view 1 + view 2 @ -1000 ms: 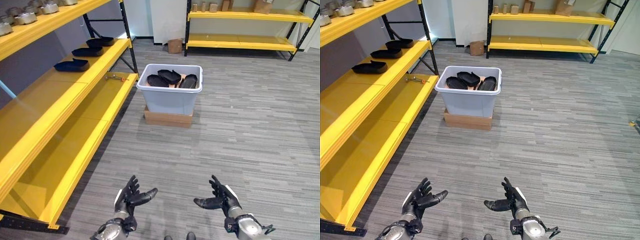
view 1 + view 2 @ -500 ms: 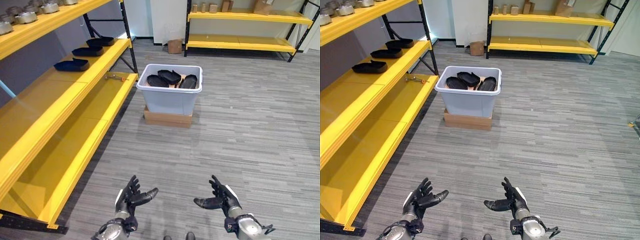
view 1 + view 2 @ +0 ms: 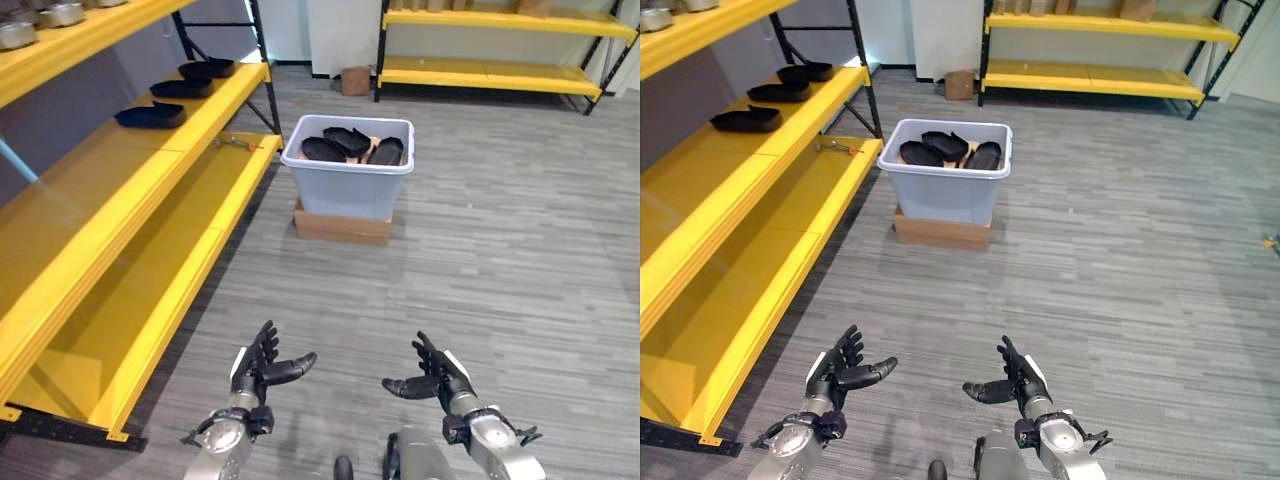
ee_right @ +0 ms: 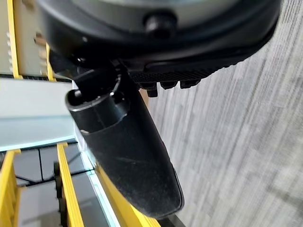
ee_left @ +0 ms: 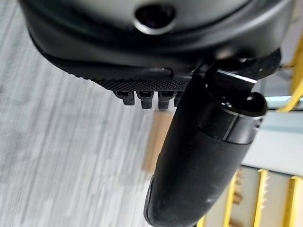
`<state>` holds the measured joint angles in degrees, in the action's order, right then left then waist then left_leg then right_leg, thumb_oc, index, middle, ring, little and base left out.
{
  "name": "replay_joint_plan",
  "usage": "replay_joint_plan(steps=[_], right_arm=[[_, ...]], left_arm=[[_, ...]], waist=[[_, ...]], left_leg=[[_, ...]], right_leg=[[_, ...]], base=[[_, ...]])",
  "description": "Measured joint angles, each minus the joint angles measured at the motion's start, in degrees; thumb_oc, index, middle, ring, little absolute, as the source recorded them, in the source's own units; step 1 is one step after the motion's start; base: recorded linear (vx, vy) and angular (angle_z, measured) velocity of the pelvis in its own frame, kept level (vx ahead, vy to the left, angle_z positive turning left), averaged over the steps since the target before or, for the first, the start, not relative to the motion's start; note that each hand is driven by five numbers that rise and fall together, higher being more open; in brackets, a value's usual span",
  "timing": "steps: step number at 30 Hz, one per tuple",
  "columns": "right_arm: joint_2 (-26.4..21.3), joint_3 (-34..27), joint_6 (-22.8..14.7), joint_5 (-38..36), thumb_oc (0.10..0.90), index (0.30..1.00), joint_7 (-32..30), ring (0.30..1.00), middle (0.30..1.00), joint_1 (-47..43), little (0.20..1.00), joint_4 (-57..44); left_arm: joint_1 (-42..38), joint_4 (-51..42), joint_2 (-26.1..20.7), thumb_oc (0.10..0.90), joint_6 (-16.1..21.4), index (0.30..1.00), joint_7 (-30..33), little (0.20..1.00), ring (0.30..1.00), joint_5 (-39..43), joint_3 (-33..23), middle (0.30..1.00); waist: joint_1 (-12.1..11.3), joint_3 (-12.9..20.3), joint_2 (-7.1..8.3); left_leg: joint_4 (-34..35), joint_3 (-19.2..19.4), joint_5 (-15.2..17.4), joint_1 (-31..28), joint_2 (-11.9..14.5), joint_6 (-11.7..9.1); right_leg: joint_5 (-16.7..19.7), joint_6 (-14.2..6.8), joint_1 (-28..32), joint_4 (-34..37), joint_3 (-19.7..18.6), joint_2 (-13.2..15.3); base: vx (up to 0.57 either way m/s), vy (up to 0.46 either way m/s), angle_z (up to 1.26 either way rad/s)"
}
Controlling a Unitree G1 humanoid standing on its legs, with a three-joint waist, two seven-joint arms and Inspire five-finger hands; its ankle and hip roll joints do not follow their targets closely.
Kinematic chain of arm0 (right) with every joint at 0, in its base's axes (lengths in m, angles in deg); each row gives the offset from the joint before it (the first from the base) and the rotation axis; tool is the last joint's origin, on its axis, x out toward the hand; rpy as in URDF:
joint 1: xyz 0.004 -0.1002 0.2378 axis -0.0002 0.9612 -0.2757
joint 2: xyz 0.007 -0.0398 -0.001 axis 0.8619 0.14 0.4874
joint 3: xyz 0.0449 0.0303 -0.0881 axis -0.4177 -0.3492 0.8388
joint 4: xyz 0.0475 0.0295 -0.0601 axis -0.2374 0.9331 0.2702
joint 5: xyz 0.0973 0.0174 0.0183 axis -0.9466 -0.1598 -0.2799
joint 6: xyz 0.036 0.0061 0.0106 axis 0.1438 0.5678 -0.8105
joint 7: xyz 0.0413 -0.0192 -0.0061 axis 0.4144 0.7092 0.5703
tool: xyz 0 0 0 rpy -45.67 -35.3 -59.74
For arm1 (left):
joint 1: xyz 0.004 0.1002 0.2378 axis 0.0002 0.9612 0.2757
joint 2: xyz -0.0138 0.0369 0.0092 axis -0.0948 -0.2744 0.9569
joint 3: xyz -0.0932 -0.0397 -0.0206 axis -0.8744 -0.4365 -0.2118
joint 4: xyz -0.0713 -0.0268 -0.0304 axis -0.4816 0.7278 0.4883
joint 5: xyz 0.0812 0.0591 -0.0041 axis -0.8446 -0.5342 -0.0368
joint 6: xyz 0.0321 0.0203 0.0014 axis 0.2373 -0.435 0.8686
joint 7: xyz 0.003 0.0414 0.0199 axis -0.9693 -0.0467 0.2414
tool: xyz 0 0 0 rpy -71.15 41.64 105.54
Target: Move parts from the plastic box to the shelf.
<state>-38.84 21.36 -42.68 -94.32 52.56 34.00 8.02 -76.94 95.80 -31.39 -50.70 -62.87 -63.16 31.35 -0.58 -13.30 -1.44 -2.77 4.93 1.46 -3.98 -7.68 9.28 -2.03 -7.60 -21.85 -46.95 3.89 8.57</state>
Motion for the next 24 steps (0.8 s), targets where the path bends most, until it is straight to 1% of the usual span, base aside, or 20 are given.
replay_joint_plan(steps=[1, 2, 3, 4, 6, 7, 9, 11, 12, 13, 14, 15, 16, 17, 19, 20, 21, 22, 23, 24], right_arm=[[0.0, 0.3, 0.0, 0.0, 0.900, 1.000, 0.2, 1.000, 1.000, -0.1, 1.000, -0.5], [0.2, 0.3, -0.1, 0.0, 0.900, 1.000, 0.2, 1.000, 1.000, -0.1, 1.000, -1.2], [0.6, 0.6, -0.6, -0.1, 0.900, 1.000, 0.4, 1.000, 1.000, -0.1, 1.000, -1.2], [0.9, 0.6, -0.6, -0.1, 0.900, 1.000, 0.2, 1.000, 1.000, 0.3, 1.000, -1.2], [0.5, 0.7, -0.2, -0.1, 0.900, 1.000, -0.3, 1.000, 1.000, 1.4, 1.000, -1.2], [0.5, 0.7, 0.0, -0.1, 0.900, 1.000, -0.3, 1.000, 1.000, 1.6, 1.000, -1.3], [0.5, 0.7, 0.1, -0.1, 0.900, 1.000, -0.3, 1.000, 1.000, 2.6, 1.000, -1.1], [0.8, 0.7, -0.1, -0.1, 0.900, 1.000, -0.1, 1.000, 1.000, 3.0, 1.000, -1.0], [0.8, 0.5, -0.4, -0.1, 0.900, 1.000, -0.1, 1.000, 1.000, 2.5, 1.000, -1.0], [0.8, 0.3, -0.9, -0.2, 0.900, 1.000, -0.2, 1.000, 1.000, 1.6, 1.000, -0.3], [0.7, 0.1, -0.9, -0.6, 0.900, 1.000, -0.5, 1.000, 1.000, 1.6, 1.000, -0.2], [0.3, -0.1, -0.9, -0.8, 0.900, 1.000, -0.7, 1.000, 1.000, 1.7, 1.000, -0.2], [0.1, -0.6, -1.1, -1.2, 0.900, 1.000, -1.1, 1.000, 1.000, 2.4, 1.000, -0.2], [0.1, -0.6, -1.3, -1.3, 0.900, 1.000, -1.1, 1.000, 1.000, 2.5, 1.000, -0.1], [-0.2, -0.8, -1.9, -1.9, 0.900, 1.000, -1.1, 1.000, 1.000, 2.5, 1.000, -0.1], [-0.4, -0.8, -2.0, -2.1, 0.900, 1.000, -1.0, 1.000, 1.000, 2.7, 1.000, -0.1], [-0.7, -0.7, -1.9, -1.9, 0.900, 1.000, -1.0, 1.000, 1.000, 3.3, 1.000, -0.4], [-1.1, -0.9, -1.9, -1.5, 0.900, 1.000, -1.1, 1.000, 1.000, 3.4, 1.000, -0.3], [-0.8, -1.5, -1.8, -1.3, 0.900, 1.000, -1.7, 1.000, 1.000, 3.2, 1.000, 0.0], [-0.8, -1.8, -1.8, -1.1, 0.900, 1.000, -1.7, 1.000, 1.000, 3.0, 1.000, 0.0]], left_arm=[[0.8, 0.1, -0.4, 0.900, -0.2, 1.000, 0.0, 1.000, 1.000, -0.4, -0.4, 1.000], [1.1, 0.2, -0.2, 0.900, -0.2, 1.000, 0.1, 1.000, 1.000, -0.5, -1.1, 1.000], [0.9, 0.5, -0.2, 0.900, -0.2, 1.000, 0.0, 1.000, 1.000, -0.5, -2.3, 1.000], [0.3, 0.7, -0.5, 0.900, -0.2, 1.000, 0.0, 1.000, 1.000, -0.9, -2.6, 1.000], [-1.0, 1.0, 0.1, 0.900, -0.2, 1.000, 0.0, 1.000, 1.000, -1.1, -2.5, 1.000], [-1.1, 1.1, 0.4, 0.900, -0.2, 1.000, 0.0, 1.000, 1.000, -1.2, -2.4, 1.000], [-0.2, 1.1, 1.8, 0.900, -0.2, 1.000, 0.1, 1.000, 1.000, -2.0, -2.3, 1.000], [1.9, 1.0, 2.0, 0.900, -0.2, 1.000, 0.1, 1.000, 1.000, -2.0, -2.1, 1.000], [2.6, 1.0, 1.9, 0.900, 0.0, 1.000, 0.1, 1.000, 1.000, -2.0, -2.2, 1.000], [2.7, 1.4, 1.9, 0.900, -0.2, 1.000, 0.2, 1.000, 1.000, -2.0, -2.0, 1.000], [2.4, 1.7, 1.8, 0.900, -0.2, 1.000, 0.0, 1.000, 1.000, -2.1, -1.8, 1.000], [2.2, 1.8, 1.9, 0.900, -0.2, 1.000, 0.0, 1.000, 1.000, -2.1, -1.6, 1.000], [2.1, 1.8, 1.9, 0.900, 0.0, 1.000, 0.0, 1.000, 1.000, -2.1, -1.6, 1.000], [2.3, 1.8, 1.9, 0.900, 0.1, 1.000, 0.0, 1.000, 1.000, -2.0, -1.6, 1.000], [3.0, 1.6, 1.9, 0.900, 0.5, 1.000, 0.0, 1.000, 1.000, -2.0, -1.7, 1.000], [3.0, 1.3, 1.9, 0.900, 0.5, 1.000, 0.0, 1.000, 1.000, -2.0, -1.7, 1.000], [4.0, 0.7, 1.7, 0.900, 0.4, 1.000, 0.0, 1.000, 1.000, -2.0, -1.7, 1.000], [4.7, -1.1, 1.7, 0.900, 0.4, 1.000, -0.1, 1.000, 1.000, -2.0, -1.7, 1.000], [4.5, -1.1, 1.8, 0.900, 0.4, 1.000, -0.2, 1.000, 1.000, -2.0, -1.4, 1.000], [4.6, -1.0, 1.9, 0.900, 0.4, 1.000, -0.2, 1.000, 1.000, -2.0, -1.3, 1.000]], waist=[[-0.1, 0.0, -0.38], [0.0, -0.1, -0.70], [0.4, 0.0, -0.56], [1.0, 0.0, 0.20], [2.3, 0.3, 1.63], [2.2, 0.5, 2.07], [2.1, 1.9, 2.80], [1.9, 5.7, 3.31], [1.8, 6.3, 3.43], [1.9, 6.4, 2.73], [2.2, 6.5, 2.80], [2.1, 6.5, 2.80], [1.8, 6.9, 3.62], [1.6, 7.0, 3.94], [0.6, 7.1, 3.52], [0.2, 7.0, 3.27], [-0.2, 6.8, 3.51], [0.0, 5.9, 4.39], [-0.7, 4.5, 5.68], [-1.3, 4.1, 5.85]], left_leg=[[0.6, 0.3, 0.6, -0.2, -0.4, -0.5], [1.2, 0.4, 0.5, -0.2, -0.5, -0.6], [0.9, 0.2, -0.2, 0.8, -0.4, -1.4], [0.9, -0.7, -0.3, 1.0, -0.8, -1.5], [1.5, -2.8, 0.0, 0.9, -1.7, -1.7], [1.9, -3.3, 0.3, 0.4, -1.7, -1.8], [3.4, -5.6, 1.3, -2.6, -1.4, -2.5], [4.1, -6.9, 2.1, -3.6, -0.9, -3.2], [4.0, -7.0, 2.6, -4.4, -0.5, -4.1], [3.6, -7.5, 3.1, -5.0, 0.7, -4.8], [2.0, -8.4, 3.4, -5.0, 1.0, -5.5], [0.0, -8.6, 4.1, -4.9, 1.2, -6.5], [-9.4, -8.0, 5.7, -2.1, 1.3, -9.0], [-14.3, -7.7, 6.6, -0.4, 1.3, -9.9], [-28.3, -7.6, 6.7, 5.7, 1.6, -11.0], [-34.6, -8.4, 6.1, 8.7, 1.6, -11.9], [-40.8, -10.7, 7.4, 13.3, 2.1, -12.3], [-38.5, -10.9, 8.7, 16.1, 3.7, -11.7], [-26.3, -8.9, 8.9, 16.6, 5.3, -10.9], [-20.2, -8.1, 8.0, 16.7, 6.1, -10.8]], right_leg=[[-0.8, 0.3, -0.8, 3.2, 1.6, 1.2], [-0.8, 0.3, -1.0, 8.0, 3.7, 1.3], [-1.7, 0.0, -0.4, 19.9, 3.1, -1.7], [-1.2, 0.3, 0.5, 26.7, 1.5, -2.6], [2.2, 0.2, 1.1, 35.0, -0.5, -4.1], [3.8, 1.0, 2.1, 38.5, -0.9, -4.7], [6.9, 4.4, 5.7, 40.5, 0.1, -5.5], [8.9, 6.1, 9.2, 42.5, 1.6, -6.2], [12.6, 7.9, 10.6, 44.3, 2.3, -6.6], [12.5, 9.0, 12.3, 44.9, 3.1, -7.5], [11.7, 9.9, 13.6, 45.2, 3.3, -7.6], [11.1, 10.1, 14.6, 45.4, 3.7, -7.8], [10.1, 10.4, 17.8, 47.3, 4.3, -7.9], [9.9, 10.6, 18.8, 47.8, 4.3, -7.7], [8.2, 12.3, 20.1, 47.7, 4.1, -8.9], [7.9, 12.8, 20.5, 47.9, 3.8, -9.4], [6.8, 14.0, 21.3, 48.1, 4.1, -10.1], [5.0, 14.6, 22.2, 48.5, 3.7, -10.2], [4.5, 14.2, 22.9, 48.7, 3.1, -9.1], [4.4, 14.1, 23.1, 48.8, 2.6, -8.8]], base=[[0.30, 0.004, -0.45], [0.28, -0.051, -0.51], [0.23, -0.066, -0.19], [0.21, -0.068, 0.22], [0.19, -0.098, 0.57], [0.27, -0.140, 0.49], [0.33, -0.160, 0.50], [0.21, -0.120, 0.30], [0.23, -0.159, 0.12], [0.20, -0.145, 0.18], [0.18, -0.122, 0.29], [0.16, -0.103, 0.43], [0.13, -0.099, 0.26], [0.10, -0.090, 0.19], [0.07, -0.049, -0.10], [0.13, -0.040, -0.21], [0.26, -0.018, -0.02], [0.33, 0.064, 0.11], [0.33, 0.105, 0.01], [0.21, 0.080, -0.11]])
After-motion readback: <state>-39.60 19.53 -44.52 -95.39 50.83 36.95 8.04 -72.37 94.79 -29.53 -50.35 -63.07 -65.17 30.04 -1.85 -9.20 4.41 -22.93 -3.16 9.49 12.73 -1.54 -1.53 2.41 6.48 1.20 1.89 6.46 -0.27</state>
